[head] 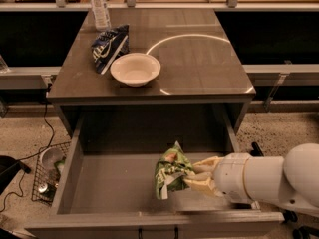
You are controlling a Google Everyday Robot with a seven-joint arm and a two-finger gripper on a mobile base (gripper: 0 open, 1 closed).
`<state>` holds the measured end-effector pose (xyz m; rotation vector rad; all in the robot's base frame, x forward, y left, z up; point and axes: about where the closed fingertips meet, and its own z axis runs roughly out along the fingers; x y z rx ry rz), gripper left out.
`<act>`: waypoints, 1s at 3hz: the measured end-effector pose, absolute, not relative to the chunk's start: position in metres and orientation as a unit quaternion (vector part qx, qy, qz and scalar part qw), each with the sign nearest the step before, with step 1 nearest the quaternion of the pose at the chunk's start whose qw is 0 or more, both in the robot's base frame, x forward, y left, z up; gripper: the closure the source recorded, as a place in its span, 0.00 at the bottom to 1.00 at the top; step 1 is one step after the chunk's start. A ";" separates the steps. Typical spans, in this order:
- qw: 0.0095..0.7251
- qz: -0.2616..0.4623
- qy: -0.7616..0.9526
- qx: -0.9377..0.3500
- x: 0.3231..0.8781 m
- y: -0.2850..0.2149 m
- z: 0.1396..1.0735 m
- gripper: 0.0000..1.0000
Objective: Place green jalapeno chip bag into top drawer
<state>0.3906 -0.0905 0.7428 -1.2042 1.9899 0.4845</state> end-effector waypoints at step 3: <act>0.375 0.187 0.775 -0.474 0.392 -0.086 0.744 0.62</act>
Offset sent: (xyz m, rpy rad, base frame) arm 0.0030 0.0021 -0.0012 0.0026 -0.0029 -0.0012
